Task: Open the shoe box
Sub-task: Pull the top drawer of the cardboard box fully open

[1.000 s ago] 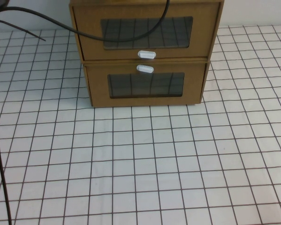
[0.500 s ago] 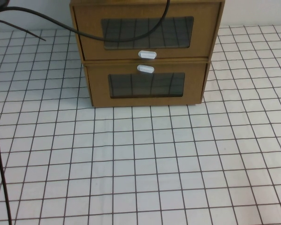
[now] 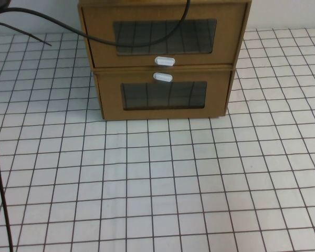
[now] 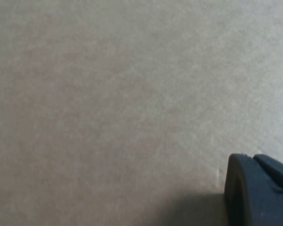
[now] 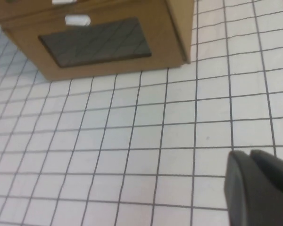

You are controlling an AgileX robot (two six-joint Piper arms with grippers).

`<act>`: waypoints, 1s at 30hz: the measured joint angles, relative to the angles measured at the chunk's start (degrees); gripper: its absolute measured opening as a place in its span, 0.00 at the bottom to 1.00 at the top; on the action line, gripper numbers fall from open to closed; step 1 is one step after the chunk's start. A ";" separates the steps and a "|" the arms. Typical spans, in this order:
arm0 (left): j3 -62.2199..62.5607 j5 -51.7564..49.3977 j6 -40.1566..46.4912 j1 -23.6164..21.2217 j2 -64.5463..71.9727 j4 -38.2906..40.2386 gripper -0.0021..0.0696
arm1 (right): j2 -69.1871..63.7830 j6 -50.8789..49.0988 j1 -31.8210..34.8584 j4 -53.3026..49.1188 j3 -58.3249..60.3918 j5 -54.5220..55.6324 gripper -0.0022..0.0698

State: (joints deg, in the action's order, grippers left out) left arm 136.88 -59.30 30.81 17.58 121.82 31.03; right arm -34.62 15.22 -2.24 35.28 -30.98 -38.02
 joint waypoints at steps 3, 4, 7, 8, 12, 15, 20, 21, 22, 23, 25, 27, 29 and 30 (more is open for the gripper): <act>0.00 0.00 0.00 0.00 0.00 0.00 0.02 | -8.84 6.76 -0.40 1.62 -7.21 -3.75 0.01; 0.00 0.00 0.00 0.00 0.00 0.00 0.02 | -11.69 7.81 -1.28 1.88 -9.34 -4.29 0.01; 0.00 -0.11 0.00 0.00 0.00 0.00 0.02 | -18.60 10.02 -6.44 2.02 -14.24 -3.88 0.01; 0.00 -0.11 0.00 0.00 0.00 0.00 0.02 | -20.74 10.25 -8.69 1.50 -15.84 -3.20 0.01; 0.00 -0.11 -0.20 0.00 0.00 0.00 0.02 | -28.59 8.39 -17.62 -3.99 -22.14 -0.15 0.01; 0.00 -0.11 -0.40 0.00 0.00 0.00 0.02 | -34.53 4.39 -25.42 -11.56 -27.08 0.94 0.01; 0.00 -0.11 -0.53 0.00 0.00 0.00 0.02 | -45.00 -6.92 -38.31 -30.74 -34.88 0.00 0.01; 0.00 -0.11 -0.53 0.00 0.00 0.00 0.02 | -47.06 -9.23 -40.35 -35.64 -35.94 -0.50 0.01; 0.00 -0.11 -0.62 0.00 0.00 0.00 0.02 | -49.00 -12.14 -42.81 -40.79 -37.06 -1.21 0.01; 0.00 -0.19 -0.62 0.00 0.00 0.00 0.02 | -50.78 -15.22 -45.16 -46.10 -37.93 -1.67 0.01; 0.00 -0.19 -0.62 0.00 0.00 0.00 0.02 | -53.49 -20.32 -49.04 -56.17 -38.77 -2.14 0.01; 0.00 -0.19 -0.62 0.00 0.00 0.00 0.02 | -55.94 -26.26 -52.63 -67.80 -38.87 -2.40 0.01; 0.00 -0.19 -0.62 0.00 0.00 0.00 0.02 | -57.81 -31.32 -55.10 -77.83 -38.87 -2.40 0.01; 0.00 -0.19 -0.62 0.00 0.00 0.00 0.02 | -58.71 -34.22 -55.84 -82.91 -38.95 -2.27 0.01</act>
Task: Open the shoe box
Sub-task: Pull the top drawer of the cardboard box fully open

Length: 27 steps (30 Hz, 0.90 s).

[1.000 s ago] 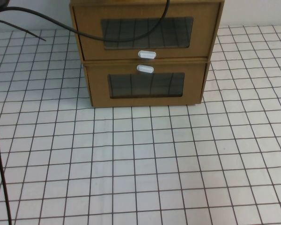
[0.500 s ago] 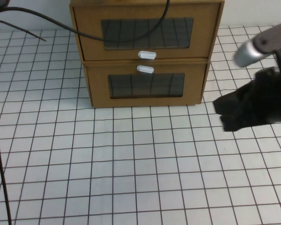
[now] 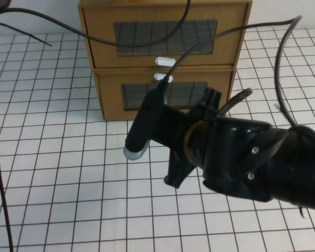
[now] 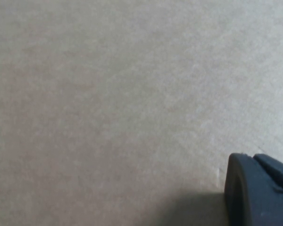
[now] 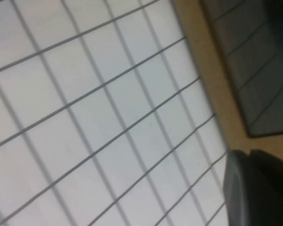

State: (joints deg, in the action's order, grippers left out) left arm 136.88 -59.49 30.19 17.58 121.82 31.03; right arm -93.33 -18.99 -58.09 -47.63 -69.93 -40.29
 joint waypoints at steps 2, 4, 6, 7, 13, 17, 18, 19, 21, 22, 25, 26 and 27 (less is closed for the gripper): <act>0.00 0.00 -0.04 0.00 0.00 0.00 0.02 | -1.54 -5.91 -0.56 -8.09 -0.14 0.36 0.01; 0.00 0.00 -0.25 0.00 0.00 0.00 0.02 | -2.75 -10.37 -0.56 -14.92 -0.14 0.61 0.04; 0.00 -0.14 -0.25 0.00 0.00 0.00 0.02 | -3.59 -12.57 -0.44 -19.28 -0.14 1.18 0.08; 0.00 -0.16 -0.25 0.00 0.00 0.00 0.02 | -3.84 -13.14 -0.16 -20.96 -0.14 1.52 0.12; 0.32 -1.31 -0.25 0.00 0.00 -0.12 0.02 | -5.31 -19.44 1.87 -30.81 -0.26 5.16 0.37; 0.35 -1.56 -0.25 0.00 0.00 -0.12 0.02 | -6.47 -21.99 4.88 -35.34 -1.04 7.01 0.42; 0.35 -1.56 -0.36 0.00 0.00 -0.12 0.02 | -6.96 -22.26 5.72 -35.92 -1.27 7.66 0.43; 0.35 -1.56 -0.46 0.00 0.00 -0.12 0.02 | -7.30 -22.55 6.55 -36.38 -1.71 8.18 0.43; 0.45 -1.56 -0.74 0.00 0.00 -0.12 0.02 | -8.31 -22.82 7.98 -37.57 -2.83 9.42 0.43; 0.45 -1.56 -0.88 0.00 0.00 -0.12 0.02 | -8.86 -22.95 8.54 -38.12 -3.50 9.84 0.43; 0.45 -1.56 -1.23 0.00 0.00 -0.12 0.02 | -10.73 -23.05 9.61 -40.49 -5.61 11.06 0.43; 0.45 -1.56 -1.26 0.00 0.00 -0.19 0.02 | -11.34 -23.05 9.71 -41.35 -6.26 11.30 0.43; 0.45 -1.56 -1.34 0.00 0.00 -0.19 0.02 | -12.08 -23.05 9.85 -42.29 -7.04 11.30 0.43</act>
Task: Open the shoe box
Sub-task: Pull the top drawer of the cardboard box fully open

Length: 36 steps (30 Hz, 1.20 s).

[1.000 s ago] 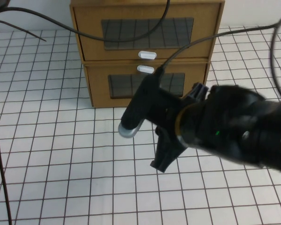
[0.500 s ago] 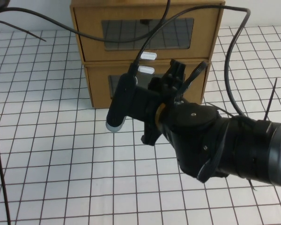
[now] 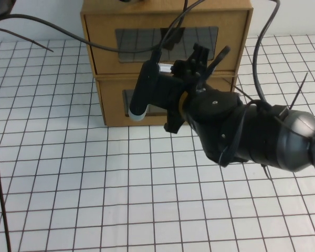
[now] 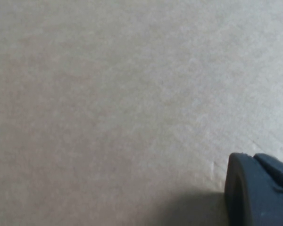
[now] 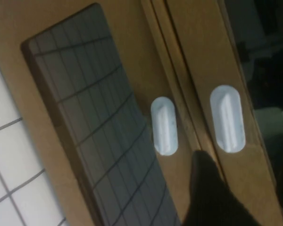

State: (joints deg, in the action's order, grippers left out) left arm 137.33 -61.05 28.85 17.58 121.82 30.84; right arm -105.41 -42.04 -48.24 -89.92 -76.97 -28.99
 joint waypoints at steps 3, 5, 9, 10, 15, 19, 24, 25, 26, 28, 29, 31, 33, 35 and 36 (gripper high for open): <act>0.00 0.00 0.00 0.00 0.00 0.00 0.02 | -1.94 0.00 0.33 -1.78 -1.90 0.23 0.42; 0.00 0.00 -0.10 0.00 0.00 0.00 0.02 | -3.00 0.00 0.38 -2.93 -2.58 0.32 0.40; 0.00 0.00 -0.13 0.00 0.00 0.00 0.02 | -5.18 0.00 0.51 -4.53 -4.32 0.85 0.39; 0.00 -0.12 -0.13 0.00 0.00 0.00 0.02 | -5.68 0.00 0.65 -4.54 -4.90 1.10 0.39; 0.00 -0.24 -0.13 0.00 0.00 0.00 0.02 | -7.50 0.00 1.78 -4.92 -7.39 1.31 0.38; 0.00 -0.24 -0.13 0.00 0.00 0.00 0.02 | -8.57 0.00 2.58 -5.21 -8.40 1.56 0.36; 0.00 -0.33 -0.13 0.00 0.00 0.00 0.02 | -9.01 1.18 2.66 -5.32 -8.58 1.67 0.31; 0.00 -0.33 -0.13 0.00 0.00 0.00 0.02 | -9.16 1.74 2.66 -5.32 -8.58 1.67 0.30; 0.00 -0.33 -0.13 0.00 0.00 0.00 0.02 | -9.14 2.07 2.66 -5.44 -8.68 1.67 0.30; 0.00 -0.33 -0.13 0.00 0.00 0.00 0.02 | -9.30 2.41 2.66 -5.44 -8.80 1.67 0.29; 0.00 -0.45 -0.13 0.00 0.00 0.00 0.02 | -9.28 2.41 2.66 -5.44 -9.03 1.41 0.27; 0.00 -0.45 -0.13 0.00 0.00 0.00 0.02 | -9.43 2.52 2.66 -5.44 -9.32 1.16 0.24; 0.00 -0.45 -0.13 0.00 0.00 0.00 0.02 | -9.56 2.52 2.66 -5.44 -9.55 0.63 0.21; 0.00 -0.45 -0.13 0.00 0.00 0.00 0.02 | -9.60 2.52 2.66 -5.44 -9.79 0.64 0.20; 0.03 -0.45 -0.13 0.00 0.00 0.00 0.02 | -9.69 2.52 2.66 -5.44 -9.79 0.60 0.20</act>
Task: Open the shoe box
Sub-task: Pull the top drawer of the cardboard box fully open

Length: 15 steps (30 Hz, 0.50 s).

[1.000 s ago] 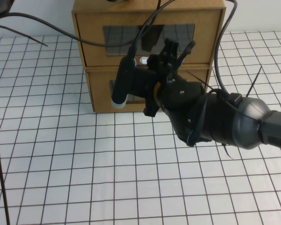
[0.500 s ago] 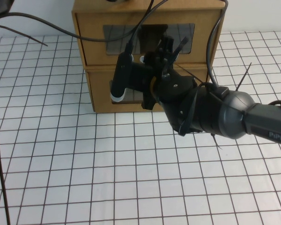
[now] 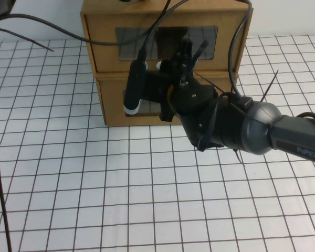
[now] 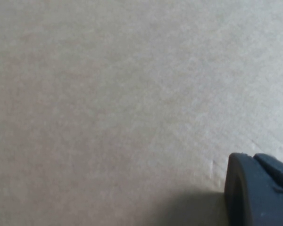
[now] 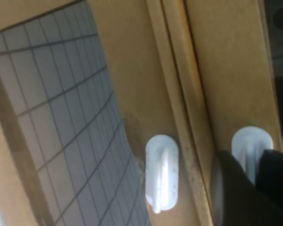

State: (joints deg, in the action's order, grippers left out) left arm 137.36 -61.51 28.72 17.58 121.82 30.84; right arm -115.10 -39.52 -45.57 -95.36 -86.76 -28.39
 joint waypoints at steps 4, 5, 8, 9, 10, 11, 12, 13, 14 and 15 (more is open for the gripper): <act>0.00 -0.10 0.00 0.00 0.00 0.00 0.02 | 0.00 0.00 0.00 0.00 0.00 -0.13 0.19; 0.00 -0.10 0.00 0.00 0.00 0.00 0.02 | 0.00 0.00 0.00 0.00 0.00 -0.22 0.18; 0.00 -0.10 0.00 0.00 0.00 0.00 0.02 | -0.14 0.00 0.00 0.00 -0.34 -0.70 0.14; 0.00 -0.10 0.00 0.00 0.00 0.00 0.02 | -0.43 0.00 0.00 0.00 -0.75 -1.12 0.12; 0.00 -0.10 0.00 0.00 0.00 0.00 0.02 | -0.72 0.00 0.00 0.00 -1.05 -1.52 0.10; 0.00 -0.10 0.00 0.00 0.00 0.00 0.02 | -1.08 0.00 -0.11 0.00 -1.45 -1.79 0.09; 0.00 -0.22 0.00 0.00 0.00 0.00 0.02 | -1.33 0.00 -0.11 0.00 -1.72 -2.16 0.07; 0.00 -0.22 0.00 0.00 0.00 0.00 0.02 | -1.45 0.00 -0.19 0.00 -1.99 -2.38 0.07; 0.00 -0.22 0.00 0.00 0.00 0.00 0.02 | -1.58 0.13 -0.33 0.00 -2.11 -2.52 0.06; 0.00 -0.22 0.00 0.00 0.00 0.00 0.02 | -1.69 0.13 -0.33 0.00 -2.22 -2.63 0.06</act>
State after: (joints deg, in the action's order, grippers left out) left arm 137.36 -61.72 28.72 17.58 121.82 30.84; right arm -116.79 -39.39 -45.90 -95.36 -88.99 -31.02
